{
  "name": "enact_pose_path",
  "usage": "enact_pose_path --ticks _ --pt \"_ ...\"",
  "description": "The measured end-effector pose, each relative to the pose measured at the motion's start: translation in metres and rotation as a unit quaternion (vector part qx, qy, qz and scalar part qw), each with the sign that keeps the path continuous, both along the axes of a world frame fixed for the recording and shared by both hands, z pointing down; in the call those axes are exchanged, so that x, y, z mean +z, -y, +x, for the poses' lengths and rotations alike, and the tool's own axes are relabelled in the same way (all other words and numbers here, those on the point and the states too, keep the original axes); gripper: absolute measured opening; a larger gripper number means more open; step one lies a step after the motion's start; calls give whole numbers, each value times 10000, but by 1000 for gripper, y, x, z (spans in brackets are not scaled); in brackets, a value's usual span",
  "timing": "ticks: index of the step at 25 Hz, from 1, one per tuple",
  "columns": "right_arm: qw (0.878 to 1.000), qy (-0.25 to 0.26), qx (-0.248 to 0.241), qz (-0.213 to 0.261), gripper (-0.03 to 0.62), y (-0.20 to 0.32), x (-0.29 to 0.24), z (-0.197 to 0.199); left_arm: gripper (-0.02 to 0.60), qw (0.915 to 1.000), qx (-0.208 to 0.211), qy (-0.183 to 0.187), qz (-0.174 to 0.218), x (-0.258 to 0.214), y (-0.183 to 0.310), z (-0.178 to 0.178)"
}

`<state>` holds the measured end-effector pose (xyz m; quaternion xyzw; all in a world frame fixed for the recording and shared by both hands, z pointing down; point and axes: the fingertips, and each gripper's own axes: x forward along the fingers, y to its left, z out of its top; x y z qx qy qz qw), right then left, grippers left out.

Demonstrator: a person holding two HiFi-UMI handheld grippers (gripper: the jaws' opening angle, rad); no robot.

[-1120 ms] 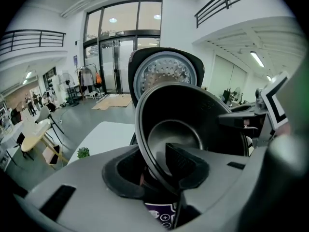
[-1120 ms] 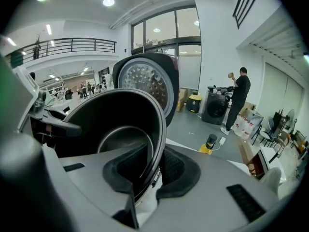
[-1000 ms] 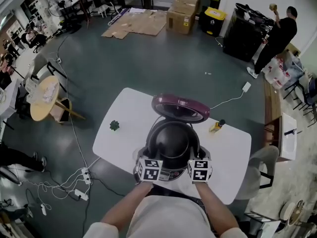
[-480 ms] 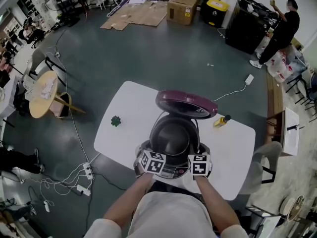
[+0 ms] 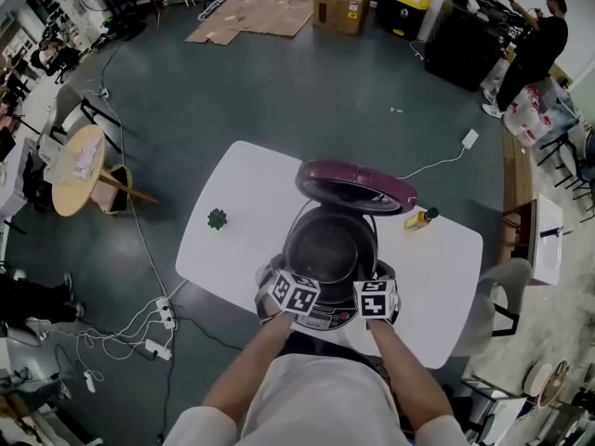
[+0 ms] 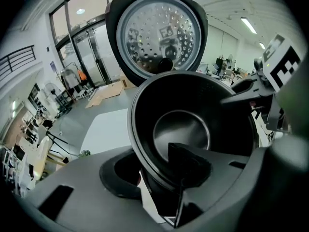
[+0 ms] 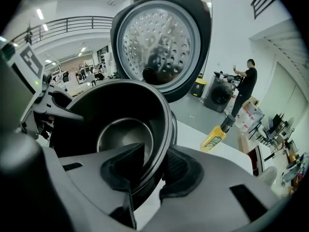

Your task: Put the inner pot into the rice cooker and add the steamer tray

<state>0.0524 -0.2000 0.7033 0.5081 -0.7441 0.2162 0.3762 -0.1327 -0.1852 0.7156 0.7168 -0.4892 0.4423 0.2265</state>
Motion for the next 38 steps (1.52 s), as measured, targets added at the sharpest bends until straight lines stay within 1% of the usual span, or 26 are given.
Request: enact_pose_path --ticks 2,5,8,11,13,16,17,19,25,29,31,33,35,38 --pt "9999 25 -74 -75 120 2 5 -1 192 9999 3 95 -60 6 1 -2" --pt "9997 59 -98 -238 118 2 12 -2 201 9998 6 119 -174 13 1 -3" --pt "9997 51 -90 -223 115 4 12 -2 210 9996 -9 202 -214 19 1 -4" --pt "9997 134 -26 -184 114 8 14 -3 249 9988 17 473 -123 24 3 -11" --pt "9996 175 8 -218 112 10 16 -2 250 9989 -12 455 -104 26 3 -12" --pt "9997 58 -65 -240 115 9 17 -3 297 9988 -9 481 -87 28 4 -15" --pt "9997 15 -89 -246 117 9 18 -4 317 9988 -19 471 -88 29 5 -16" --pt "9995 -60 -125 -285 123 9 19 -5 335 9991 -52 408 -99 31 6 -18" --pt "9987 -305 -126 -382 126 12 22 -5 336 9993 -20 340 -145 34 7 -20" --pt "9981 -413 -20 -458 138 9 27 -3 339 9996 -22 236 -167 34 8 -21" --pt "9980 -466 47 -414 163 9 25 1 350 9997 -22 118 -210 36 7 -20" --pt "9983 -477 76 -324 163 11 20 3 360 9997 -35 8 -226 36 7 -19" --pt "9986 -455 70 -264 178 11 17 2 371 9998 -22 -33 -199 35 8 -20" --pt "9990 -417 31 -180 202 10 12 -1 371 9997 79 -132 -175 34 4 -18"
